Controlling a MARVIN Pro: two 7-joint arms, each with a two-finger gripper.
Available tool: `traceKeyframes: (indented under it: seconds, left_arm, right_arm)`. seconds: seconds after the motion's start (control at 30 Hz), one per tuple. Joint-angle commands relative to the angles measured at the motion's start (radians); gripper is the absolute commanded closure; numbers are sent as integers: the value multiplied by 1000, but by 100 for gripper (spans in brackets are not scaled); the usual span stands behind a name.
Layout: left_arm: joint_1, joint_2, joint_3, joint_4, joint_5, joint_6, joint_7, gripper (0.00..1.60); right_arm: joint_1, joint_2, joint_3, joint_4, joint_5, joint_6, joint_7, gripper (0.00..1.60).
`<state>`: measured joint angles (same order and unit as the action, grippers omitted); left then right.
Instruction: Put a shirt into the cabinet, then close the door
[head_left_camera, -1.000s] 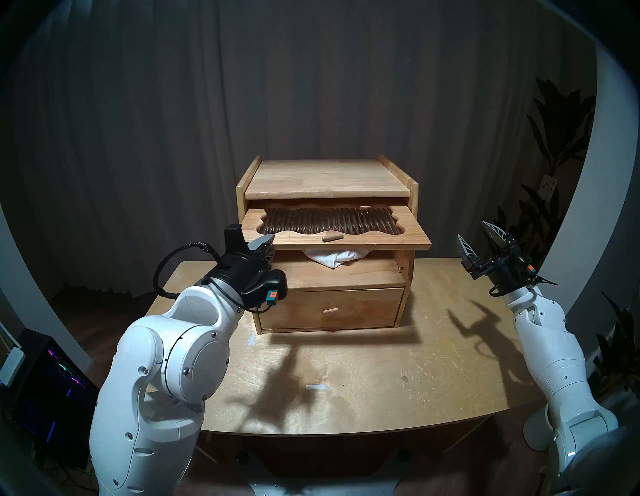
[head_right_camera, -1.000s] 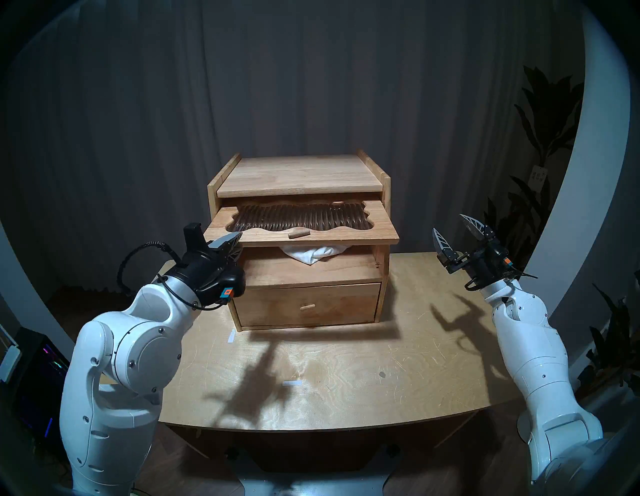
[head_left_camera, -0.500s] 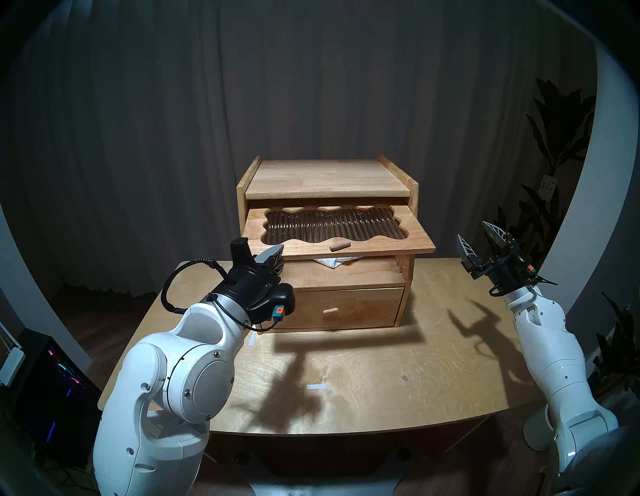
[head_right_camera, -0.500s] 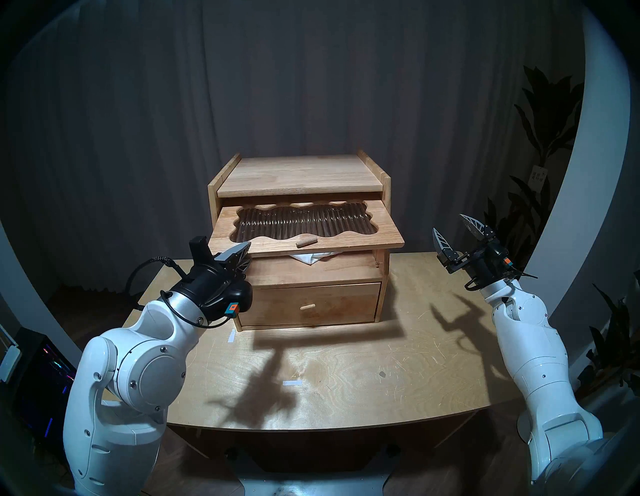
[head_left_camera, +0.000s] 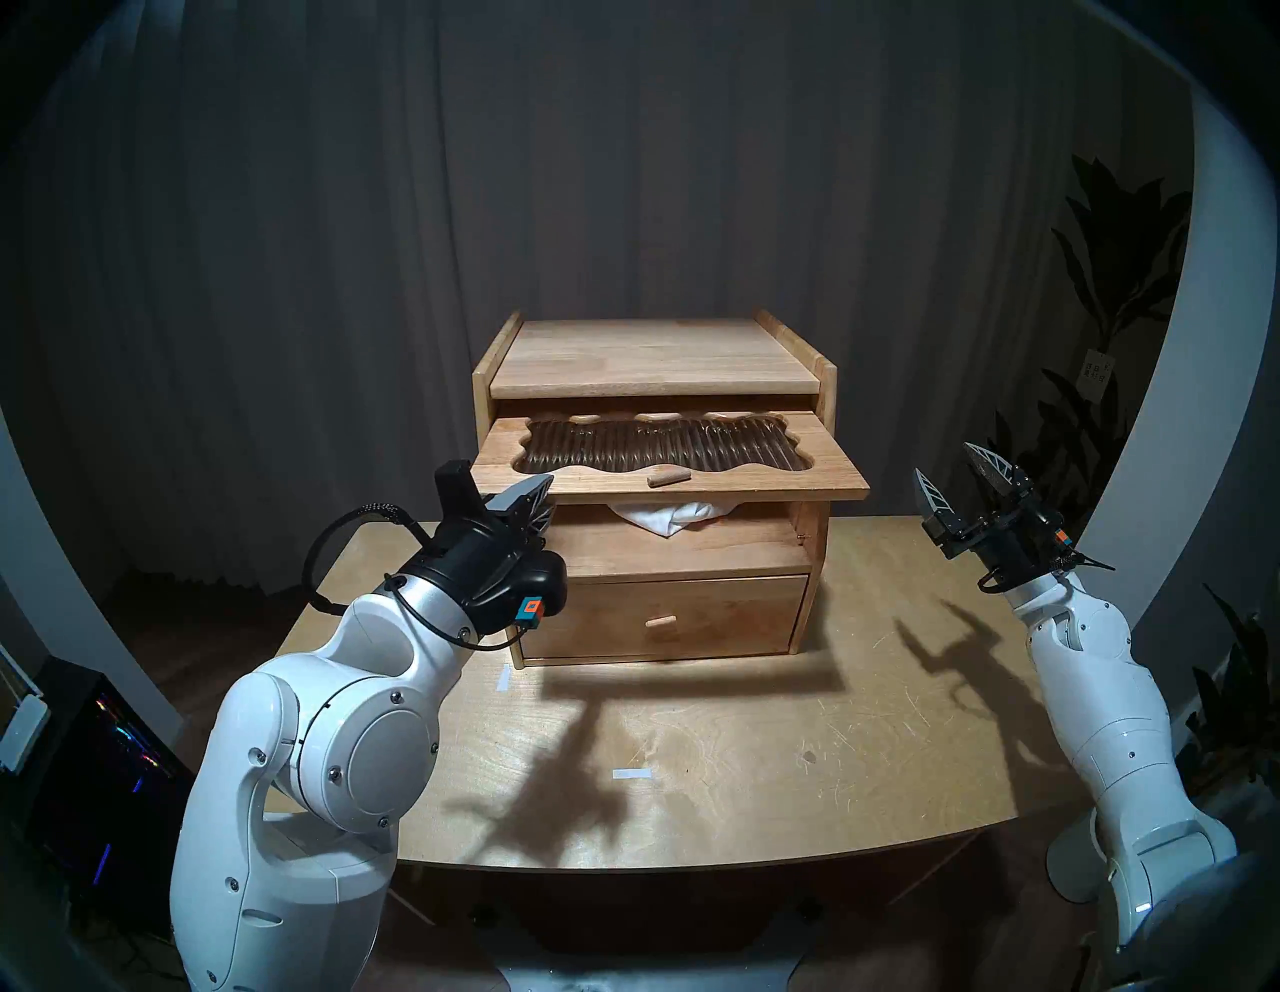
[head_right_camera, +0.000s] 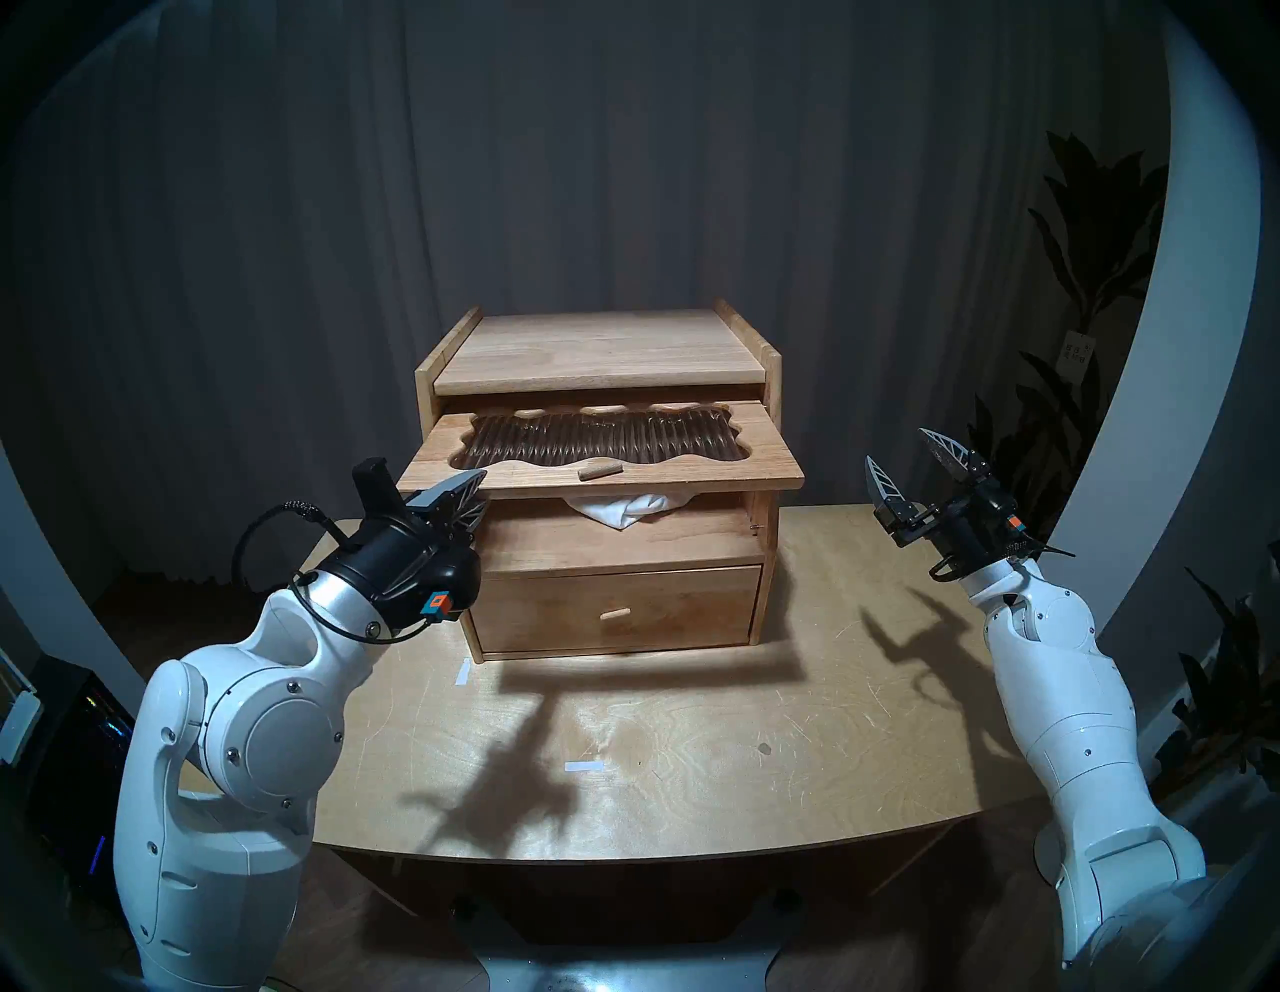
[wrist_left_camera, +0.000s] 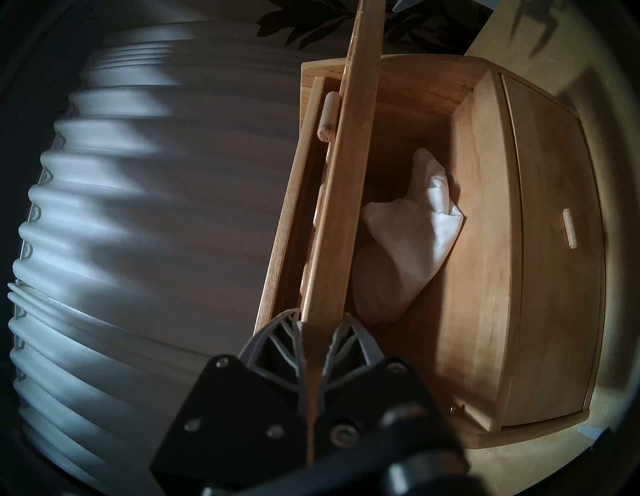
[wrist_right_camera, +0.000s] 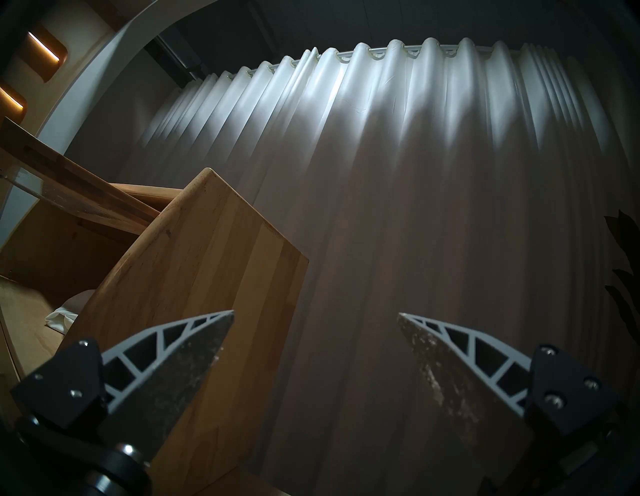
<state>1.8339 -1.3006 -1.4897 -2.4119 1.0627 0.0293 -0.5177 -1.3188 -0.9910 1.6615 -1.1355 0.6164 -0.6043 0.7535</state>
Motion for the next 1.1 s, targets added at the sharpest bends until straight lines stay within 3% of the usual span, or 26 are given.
traceKeyframes:
  seconds: [0.0, 0.43, 0.9, 0.93, 1.07]
  left_arm:
    - [5, 6, -18, -32, -84, -60, 13, 160]
    - [43, 34, -111, -32, -182, -128, 15, 160]
    - [131, 55, -257, -32, -283, -231, 49, 160]
    - [131, 56, -282, -32, -300, -257, 66, 0]
    - [142, 55, -326, -32, -335, -285, 82, 0]
  right_arm:
    - [13, 2, 4, -13, 3, -4, 0, 0]
    - [14, 2, 4, -13, 3, -4, 0, 0]
    - [14, 2, 4, -12, 3, -4, 0, 0]
    - [14, 2, 4, -12, 3, -4, 0, 0]
    - [14, 2, 4, -12, 3, -4, 0, 0]
